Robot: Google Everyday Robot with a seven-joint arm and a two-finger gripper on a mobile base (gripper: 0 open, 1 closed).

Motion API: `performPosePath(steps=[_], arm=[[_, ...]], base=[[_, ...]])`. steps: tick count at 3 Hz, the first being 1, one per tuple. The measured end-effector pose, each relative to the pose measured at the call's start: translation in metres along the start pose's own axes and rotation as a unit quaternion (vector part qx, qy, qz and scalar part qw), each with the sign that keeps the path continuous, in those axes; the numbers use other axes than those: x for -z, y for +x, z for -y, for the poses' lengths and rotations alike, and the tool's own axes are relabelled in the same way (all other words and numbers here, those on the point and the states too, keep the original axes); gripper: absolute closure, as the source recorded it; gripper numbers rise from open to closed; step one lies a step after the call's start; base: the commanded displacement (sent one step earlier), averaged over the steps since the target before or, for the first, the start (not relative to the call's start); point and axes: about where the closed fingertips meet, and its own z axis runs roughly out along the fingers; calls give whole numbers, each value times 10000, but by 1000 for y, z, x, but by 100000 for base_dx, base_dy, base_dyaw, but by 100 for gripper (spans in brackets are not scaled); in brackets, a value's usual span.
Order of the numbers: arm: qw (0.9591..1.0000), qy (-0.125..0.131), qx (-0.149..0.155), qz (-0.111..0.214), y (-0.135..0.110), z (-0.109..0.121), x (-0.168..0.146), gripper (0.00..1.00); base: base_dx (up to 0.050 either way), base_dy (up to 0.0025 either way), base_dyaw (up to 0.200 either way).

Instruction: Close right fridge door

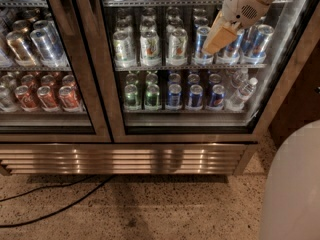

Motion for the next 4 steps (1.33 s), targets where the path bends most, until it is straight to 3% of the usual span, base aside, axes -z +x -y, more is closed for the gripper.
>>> performPosePath(steps=[2, 3, 4], arm=[[10000, 0, 0, 0, 0, 0, 0, 100], [10000, 0, 0, 0, 0, 0, 0, 100], [10000, 0, 0, 0, 0, 0, 0, 100]], base=[[8, -12, -19872], [-5009, 19, -136], [0, 0, 0]])
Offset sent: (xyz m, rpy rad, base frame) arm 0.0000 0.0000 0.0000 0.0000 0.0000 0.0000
